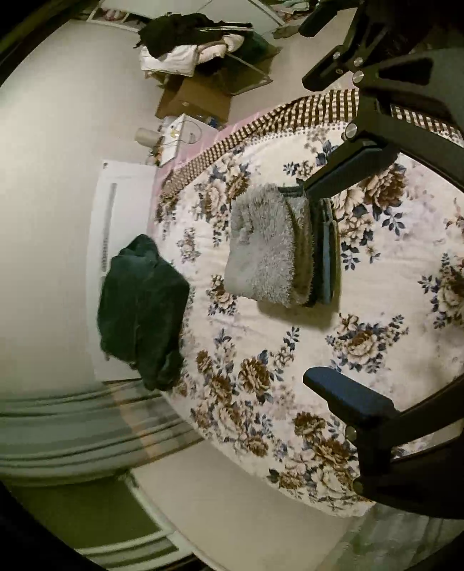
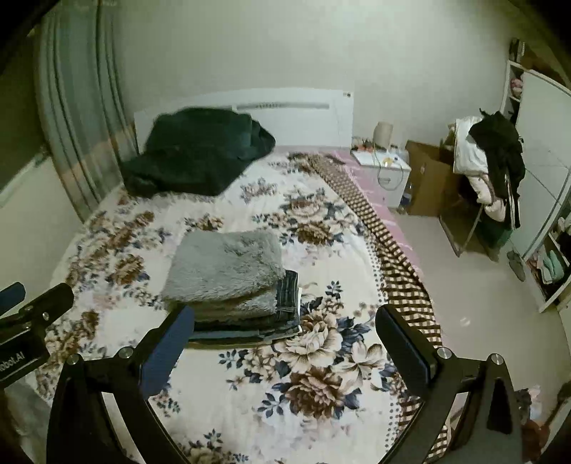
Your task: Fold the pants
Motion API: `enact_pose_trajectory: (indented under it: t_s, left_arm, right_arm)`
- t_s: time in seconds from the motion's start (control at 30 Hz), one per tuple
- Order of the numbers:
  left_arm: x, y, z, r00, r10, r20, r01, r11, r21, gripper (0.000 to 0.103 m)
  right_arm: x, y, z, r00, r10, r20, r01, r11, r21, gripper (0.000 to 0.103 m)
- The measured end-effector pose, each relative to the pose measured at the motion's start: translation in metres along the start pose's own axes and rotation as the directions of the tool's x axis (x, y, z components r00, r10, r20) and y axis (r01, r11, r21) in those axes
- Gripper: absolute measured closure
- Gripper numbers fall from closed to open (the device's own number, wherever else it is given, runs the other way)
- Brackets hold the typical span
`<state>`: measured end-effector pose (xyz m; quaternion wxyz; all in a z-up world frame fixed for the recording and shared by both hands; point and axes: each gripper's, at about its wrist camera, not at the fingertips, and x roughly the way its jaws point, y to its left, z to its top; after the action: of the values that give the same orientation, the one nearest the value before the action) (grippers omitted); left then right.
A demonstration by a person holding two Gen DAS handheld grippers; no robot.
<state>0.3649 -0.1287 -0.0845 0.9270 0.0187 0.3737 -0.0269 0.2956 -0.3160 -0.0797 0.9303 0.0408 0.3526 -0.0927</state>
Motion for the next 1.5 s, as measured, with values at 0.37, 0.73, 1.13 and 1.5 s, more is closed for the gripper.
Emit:
enact_pose_trajectory:
  t_s: [0.37, 0.73, 1.13, 1.5]
  left_arm:
    - [-0.106, 0.0, -0.032, 0.995, 0.022, 0.094, -0.02, 0.999, -0.025, 0.006]
    - [-0.134, 0.013, -0.045, 0.995, 0.004, 0.1, -0.004, 1.0, -0.003, 0.005]
    - [-0.136, 0.026, -0.043, 0.994, -0.008, 0.11, 0.009, 1.0, -0.003, 0.0]
    - [-0.134, 0.026, -0.046, 0.996, 0.005, 0.093, -0.006, 1.0, 0.009, 0.0]
  right_arm:
    - [-0.171, -0.024, -0.034, 0.99, 0.017, 0.139, -0.014, 1.0, -0.025, 0.0]
    - [-0.224, -0.021, -0.037, 0.992, 0.039, 0.121, -0.038, 0.999, -0.011, 0.0]
    - [-0.227, -0.002, -0.038, 0.992, 0.031, 0.12, -0.03, 1.0, -0.008, 0.0]
    - [-0.218, 0.002, -0.034, 0.994, 0.034, 0.107, -0.034, 0.999, -0.003, 0.0]
